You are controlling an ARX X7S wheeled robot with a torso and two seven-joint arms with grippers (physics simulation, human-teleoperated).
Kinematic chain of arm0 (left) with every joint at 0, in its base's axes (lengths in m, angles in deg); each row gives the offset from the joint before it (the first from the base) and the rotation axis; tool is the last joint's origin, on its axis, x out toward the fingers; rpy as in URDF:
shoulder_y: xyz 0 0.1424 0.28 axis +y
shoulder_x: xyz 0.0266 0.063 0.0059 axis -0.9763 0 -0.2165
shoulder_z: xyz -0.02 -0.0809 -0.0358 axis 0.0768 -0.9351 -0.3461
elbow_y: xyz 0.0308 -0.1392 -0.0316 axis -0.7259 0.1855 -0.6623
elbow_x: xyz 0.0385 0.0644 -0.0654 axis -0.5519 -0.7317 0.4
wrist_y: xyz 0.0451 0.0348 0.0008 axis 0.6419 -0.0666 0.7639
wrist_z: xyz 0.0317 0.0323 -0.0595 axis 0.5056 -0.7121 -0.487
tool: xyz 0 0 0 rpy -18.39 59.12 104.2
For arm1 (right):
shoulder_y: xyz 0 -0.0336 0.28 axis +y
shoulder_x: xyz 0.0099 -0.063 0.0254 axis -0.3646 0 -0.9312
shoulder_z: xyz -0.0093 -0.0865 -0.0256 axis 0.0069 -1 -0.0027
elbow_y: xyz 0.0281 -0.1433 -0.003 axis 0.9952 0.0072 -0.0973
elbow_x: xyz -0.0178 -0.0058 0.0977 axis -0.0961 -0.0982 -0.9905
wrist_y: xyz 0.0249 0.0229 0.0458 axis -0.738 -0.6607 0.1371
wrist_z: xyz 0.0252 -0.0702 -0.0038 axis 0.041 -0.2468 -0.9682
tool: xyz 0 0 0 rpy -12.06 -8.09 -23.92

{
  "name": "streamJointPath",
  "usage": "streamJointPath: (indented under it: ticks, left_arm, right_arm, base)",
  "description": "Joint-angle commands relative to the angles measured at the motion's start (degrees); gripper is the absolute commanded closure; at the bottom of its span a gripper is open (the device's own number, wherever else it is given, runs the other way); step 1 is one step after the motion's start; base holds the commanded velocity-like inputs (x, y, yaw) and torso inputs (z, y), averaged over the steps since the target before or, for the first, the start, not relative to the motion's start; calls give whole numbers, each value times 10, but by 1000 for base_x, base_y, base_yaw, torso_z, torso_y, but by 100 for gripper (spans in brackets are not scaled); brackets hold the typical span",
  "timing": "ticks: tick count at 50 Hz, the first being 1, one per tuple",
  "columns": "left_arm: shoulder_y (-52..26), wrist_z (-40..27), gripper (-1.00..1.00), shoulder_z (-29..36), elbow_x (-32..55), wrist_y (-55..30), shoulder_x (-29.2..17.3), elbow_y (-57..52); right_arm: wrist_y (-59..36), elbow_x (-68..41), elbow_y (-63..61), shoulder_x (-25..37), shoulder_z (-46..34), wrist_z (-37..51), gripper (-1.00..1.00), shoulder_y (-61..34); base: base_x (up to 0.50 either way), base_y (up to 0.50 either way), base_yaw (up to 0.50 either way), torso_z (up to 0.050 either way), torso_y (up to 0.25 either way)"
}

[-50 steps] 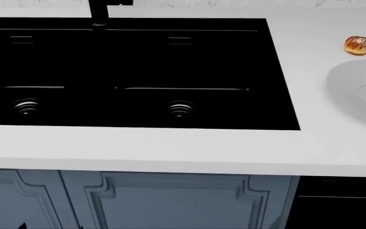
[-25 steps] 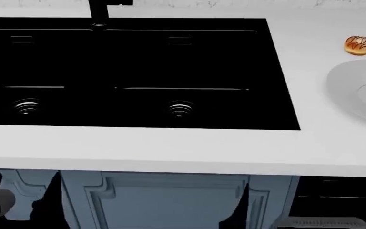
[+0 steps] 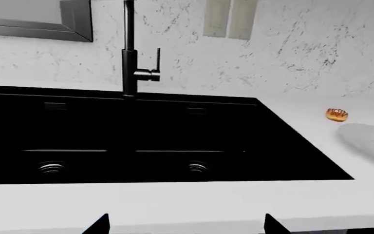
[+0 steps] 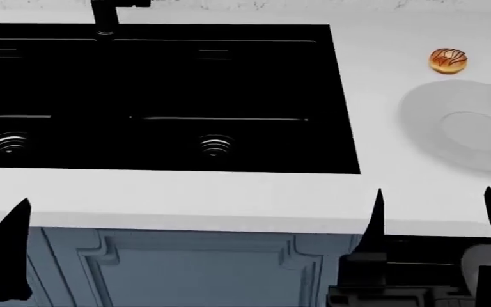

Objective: Place the pastries on the plates.

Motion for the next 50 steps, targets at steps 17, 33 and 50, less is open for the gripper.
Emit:
streamJointPath:
  ticks: [17,33,50]
  left_arm:
    - [-23,-89,-100,-6,124,-20,-40,5]
    - [-19,-106,-100,6,140,-2,-52,10]
    - [-28,-121,-100,25,144,15,-60,15]
  right_arm:
    - [29,-53,-10,51,-5,68,-100,27]
    - [46,-58,-8,60,-3,78,-100,42]
    - [60,-65,-1,69,-11,84,-100,47]
  base:
    - [0,-500,0,0,0]
    - [0,-500,0,0,0]
    - [0,-500,0,0,0]
